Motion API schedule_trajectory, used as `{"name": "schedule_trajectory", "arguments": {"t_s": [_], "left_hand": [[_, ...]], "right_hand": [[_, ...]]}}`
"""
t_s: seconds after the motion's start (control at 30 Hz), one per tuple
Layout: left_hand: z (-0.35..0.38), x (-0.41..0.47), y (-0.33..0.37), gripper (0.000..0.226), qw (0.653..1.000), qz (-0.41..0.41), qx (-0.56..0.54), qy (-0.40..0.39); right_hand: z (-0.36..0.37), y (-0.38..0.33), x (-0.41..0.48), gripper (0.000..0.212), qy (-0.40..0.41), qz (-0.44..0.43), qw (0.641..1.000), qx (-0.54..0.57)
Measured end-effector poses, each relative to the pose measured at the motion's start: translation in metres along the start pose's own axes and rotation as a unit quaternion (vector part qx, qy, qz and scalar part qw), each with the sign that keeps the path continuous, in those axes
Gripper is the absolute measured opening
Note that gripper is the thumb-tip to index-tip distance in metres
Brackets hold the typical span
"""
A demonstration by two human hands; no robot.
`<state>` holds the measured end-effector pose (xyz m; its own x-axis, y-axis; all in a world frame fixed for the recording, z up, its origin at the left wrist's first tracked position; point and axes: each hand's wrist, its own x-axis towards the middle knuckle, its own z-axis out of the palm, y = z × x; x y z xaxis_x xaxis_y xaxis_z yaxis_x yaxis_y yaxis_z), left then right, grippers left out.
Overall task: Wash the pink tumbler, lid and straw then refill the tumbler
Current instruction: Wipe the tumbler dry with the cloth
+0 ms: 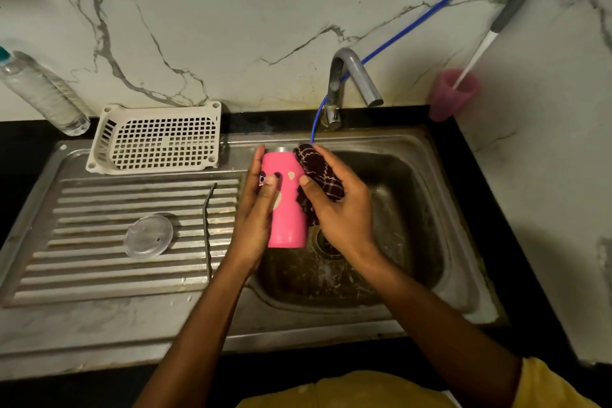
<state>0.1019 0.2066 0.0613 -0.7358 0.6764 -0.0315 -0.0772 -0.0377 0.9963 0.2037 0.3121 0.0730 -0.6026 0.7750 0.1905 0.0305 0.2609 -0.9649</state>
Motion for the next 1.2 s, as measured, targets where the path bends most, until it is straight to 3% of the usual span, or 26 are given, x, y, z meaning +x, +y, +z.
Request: {"name": "schedule_trajectory", "arguments": {"t_s": [0.17, 0.27, 0.43, 0.8, 1.0, 1.2], "left_hand": [[0.001, 0.001, -0.013, 0.062, 0.982, 0.046, 0.183, 0.004], [0.001, -0.001, -0.008, 0.054, 0.968, 0.096, 0.232, 0.003], [-0.002, -0.004, 0.001, 0.070, 0.963, 0.086, 0.250, -0.056], [-0.007, -0.002, 0.000, 0.094, 0.970, 0.102, 0.217, -0.043], [-0.007, -0.003, 0.003, 0.094, 0.990, 0.066, 0.119, -0.028], [0.000, -0.006, 0.003, 0.093, 0.999, 0.033, -0.008, 0.021]], "right_hand": [[-0.008, -0.002, -0.008, 0.052, 0.046, -0.008, 0.999, -0.009], [-0.008, -0.003, -0.013, 0.049, 0.061, -0.012, 0.998, -0.013], [-0.003, -0.008, -0.016, 0.047, 0.069, -0.005, 0.998, -0.014], [-0.001, -0.007, -0.019, 0.045, 0.055, -0.003, 0.998, 0.036], [-0.006, -0.010, -0.016, 0.045, 0.045, -0.009, 0.997, 0.070], [-0.008, -0.017, 0.007, 0.043, 0.024, -0.072, 0.990, -0.119]]}}
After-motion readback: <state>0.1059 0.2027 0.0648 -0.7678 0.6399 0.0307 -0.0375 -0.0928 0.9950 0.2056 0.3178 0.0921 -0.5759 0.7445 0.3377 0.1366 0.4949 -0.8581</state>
